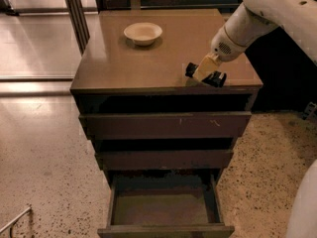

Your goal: Place rxbar chocolate into bottom drawer

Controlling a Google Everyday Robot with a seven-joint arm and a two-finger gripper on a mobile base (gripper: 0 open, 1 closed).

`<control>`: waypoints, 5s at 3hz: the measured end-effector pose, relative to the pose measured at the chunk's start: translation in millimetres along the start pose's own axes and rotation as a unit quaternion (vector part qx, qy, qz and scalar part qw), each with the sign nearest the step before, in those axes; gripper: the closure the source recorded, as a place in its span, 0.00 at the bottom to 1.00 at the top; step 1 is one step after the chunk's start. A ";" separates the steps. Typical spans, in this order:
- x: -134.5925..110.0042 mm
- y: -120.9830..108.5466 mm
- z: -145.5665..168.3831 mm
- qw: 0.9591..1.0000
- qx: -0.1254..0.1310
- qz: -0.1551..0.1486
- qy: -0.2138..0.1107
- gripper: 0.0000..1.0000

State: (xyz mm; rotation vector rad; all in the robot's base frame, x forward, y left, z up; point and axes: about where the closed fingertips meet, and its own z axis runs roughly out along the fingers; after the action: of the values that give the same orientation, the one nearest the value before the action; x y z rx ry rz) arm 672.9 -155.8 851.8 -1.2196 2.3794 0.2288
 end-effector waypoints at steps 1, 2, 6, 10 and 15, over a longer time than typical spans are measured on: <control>9.6 27.4 -14.3 0.998 -0.017 -0.061 -0.014 1.00; 34.0 67.4 -36.6 0.989 -0.037 -0.138 -0.029 1.00; 130.9 146.6 6.0 0.969 -0.123 -0.214 -0.019 1.00; 195.6 191.9 158.3 0.964 -0.153 -0.204 -0.073 1.00; 236.8 158.3 308.7 0.960 -0.138 -0.231 -0.077 1.00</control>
Offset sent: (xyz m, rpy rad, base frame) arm -0.1639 -0.0130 0.0170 -0.0362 -0.1463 0.5329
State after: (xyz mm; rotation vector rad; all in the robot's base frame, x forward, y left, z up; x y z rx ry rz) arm 524.6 -127.5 459.8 -1.7747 1.9081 0.4935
